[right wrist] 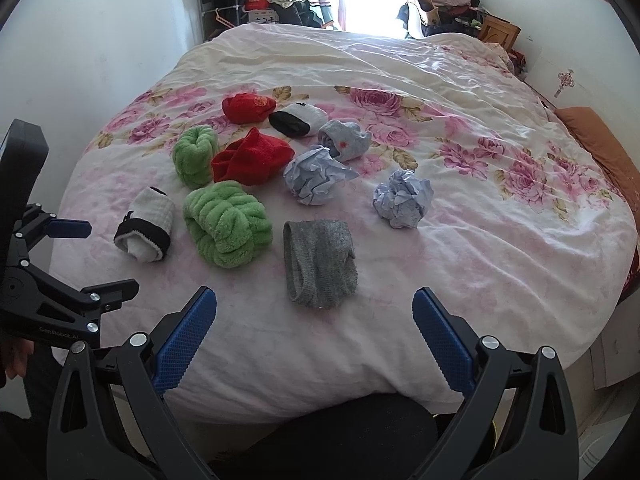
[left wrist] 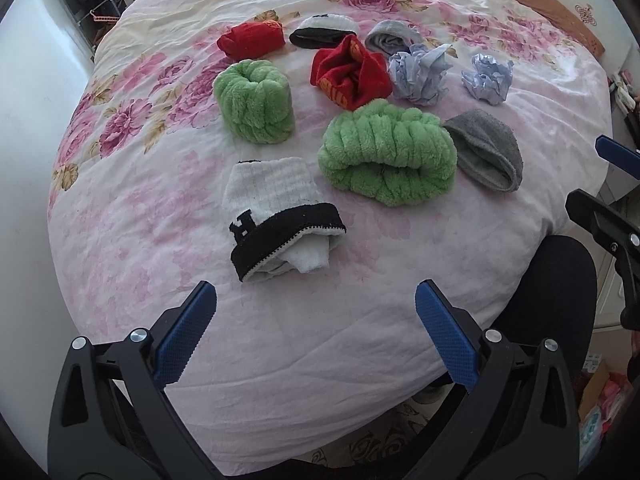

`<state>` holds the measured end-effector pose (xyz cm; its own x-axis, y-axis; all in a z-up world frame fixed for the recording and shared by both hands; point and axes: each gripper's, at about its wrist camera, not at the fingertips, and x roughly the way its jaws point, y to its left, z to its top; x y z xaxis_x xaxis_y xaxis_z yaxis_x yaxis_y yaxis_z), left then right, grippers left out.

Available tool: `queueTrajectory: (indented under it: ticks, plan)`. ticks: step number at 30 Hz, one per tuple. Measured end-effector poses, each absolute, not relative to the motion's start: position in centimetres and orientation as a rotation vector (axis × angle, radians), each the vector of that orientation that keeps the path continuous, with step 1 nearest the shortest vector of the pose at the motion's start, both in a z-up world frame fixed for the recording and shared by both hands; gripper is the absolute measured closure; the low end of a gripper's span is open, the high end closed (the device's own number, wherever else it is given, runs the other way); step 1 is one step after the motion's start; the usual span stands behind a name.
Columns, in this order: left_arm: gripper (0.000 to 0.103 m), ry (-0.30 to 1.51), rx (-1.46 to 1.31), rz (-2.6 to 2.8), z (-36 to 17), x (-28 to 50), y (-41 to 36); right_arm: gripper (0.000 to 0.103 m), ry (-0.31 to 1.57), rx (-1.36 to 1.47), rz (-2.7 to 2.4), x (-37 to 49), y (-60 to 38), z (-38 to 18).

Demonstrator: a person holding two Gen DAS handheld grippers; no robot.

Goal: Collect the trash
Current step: 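Move both tools toward the socks on the bed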

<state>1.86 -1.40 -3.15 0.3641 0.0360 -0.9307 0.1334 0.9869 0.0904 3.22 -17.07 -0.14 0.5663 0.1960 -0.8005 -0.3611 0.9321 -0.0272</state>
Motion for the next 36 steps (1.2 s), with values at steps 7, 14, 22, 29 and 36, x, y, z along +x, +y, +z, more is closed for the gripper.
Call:
queueTrajectory:
  ticks: [7,14,22,29,36]
  plan:
    - [0.005,1.21,0.167,-0.043,-3.6,2.4,-1.1,0.009,0.919,-0.197,0.349,3.5,-16.7,-0.4]
    - [0.005,1.236,0.158,-0.037,-4.6,3.1,-0.8,0.009,0.918,-0.228,0.377,3.9,-15.8,-0.6]
    - [0.005,1.257,0.171,-0.037,-5.6,4.1,-0.8,0.009,0.934,-0.237,0.388,4.5,-15.6,-1.0]
    - [0.005,1.27,0.163,-0.031,-6.3,4.7,-0.3,0.009,0.94,-0.236,0.401,4.8,-15.3,-0.9]
    - [0.005,1.266,0.165,-0.035,-6.2,5.1,0.0,0.009,0.941,-0.245,0.413,5.0,-14.9,-1.0]
